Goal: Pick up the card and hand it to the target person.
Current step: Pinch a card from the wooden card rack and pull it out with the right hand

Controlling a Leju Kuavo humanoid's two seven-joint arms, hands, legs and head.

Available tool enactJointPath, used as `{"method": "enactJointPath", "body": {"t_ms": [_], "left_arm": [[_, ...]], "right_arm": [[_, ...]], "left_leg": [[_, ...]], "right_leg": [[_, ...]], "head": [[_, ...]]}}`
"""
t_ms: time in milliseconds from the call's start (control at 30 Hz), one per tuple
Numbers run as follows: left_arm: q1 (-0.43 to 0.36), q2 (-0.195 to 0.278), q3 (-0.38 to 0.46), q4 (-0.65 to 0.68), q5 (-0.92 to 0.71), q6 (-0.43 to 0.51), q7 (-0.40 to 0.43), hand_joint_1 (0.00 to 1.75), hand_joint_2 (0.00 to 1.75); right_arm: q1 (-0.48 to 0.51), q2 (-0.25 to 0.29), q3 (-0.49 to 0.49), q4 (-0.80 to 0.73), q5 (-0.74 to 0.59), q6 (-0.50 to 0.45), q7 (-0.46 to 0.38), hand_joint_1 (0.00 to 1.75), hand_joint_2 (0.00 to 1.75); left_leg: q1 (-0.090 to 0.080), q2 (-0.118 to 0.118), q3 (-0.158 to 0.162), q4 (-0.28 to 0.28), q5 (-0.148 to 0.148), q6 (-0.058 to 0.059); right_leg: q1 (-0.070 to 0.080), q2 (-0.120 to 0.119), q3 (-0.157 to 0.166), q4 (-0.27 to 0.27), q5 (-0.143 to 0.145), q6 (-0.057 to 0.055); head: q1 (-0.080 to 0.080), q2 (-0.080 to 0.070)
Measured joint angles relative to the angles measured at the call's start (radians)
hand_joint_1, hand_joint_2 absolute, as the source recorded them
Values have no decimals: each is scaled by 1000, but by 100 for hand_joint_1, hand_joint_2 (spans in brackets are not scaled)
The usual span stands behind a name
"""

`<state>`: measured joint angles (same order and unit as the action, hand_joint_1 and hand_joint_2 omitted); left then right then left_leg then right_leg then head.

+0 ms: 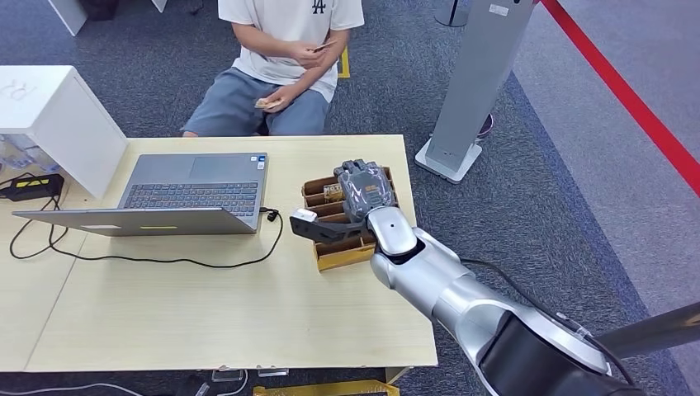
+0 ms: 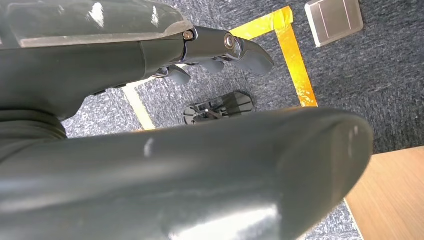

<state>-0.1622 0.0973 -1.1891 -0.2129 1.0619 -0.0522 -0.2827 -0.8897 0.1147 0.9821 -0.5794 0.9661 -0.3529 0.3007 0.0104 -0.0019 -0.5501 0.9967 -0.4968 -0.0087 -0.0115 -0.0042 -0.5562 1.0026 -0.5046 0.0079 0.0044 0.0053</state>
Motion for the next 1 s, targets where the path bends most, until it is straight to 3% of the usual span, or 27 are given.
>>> {"method": "enactJointPath", "body": {"t_ms": [133,300,767,1000], "left_arm": [[0,0,0,0,-1,0,0,0,0],[0,0,0,0,-1,0,0,0,0],[8,0,0,0,-1,0,4,0,0],[11,0,0,0,0,0,4,0,0]], "right_arm": [[3,4,10,15,-6,7,0,71,175],[5,6,11,27,-13,9,0,55,175],[1,18,12,57,-31,-6,-4,53,175],[0,22,12,64,-33,-13,-6,84,175]], "left_leg": [[0,0,0,0,0,0],[0,0,0,0,0,0],[0,0,0,0,0,0],[0,0,0,0,0,0]], "right_leg": [[0,0,0,0,0,0],[0,0,0,0,0,0],[0,0,0,0,0,0],[0,0,0,0,0,0]], "head": [[-1,0],[0,0],[0,0],[0,0]]}}
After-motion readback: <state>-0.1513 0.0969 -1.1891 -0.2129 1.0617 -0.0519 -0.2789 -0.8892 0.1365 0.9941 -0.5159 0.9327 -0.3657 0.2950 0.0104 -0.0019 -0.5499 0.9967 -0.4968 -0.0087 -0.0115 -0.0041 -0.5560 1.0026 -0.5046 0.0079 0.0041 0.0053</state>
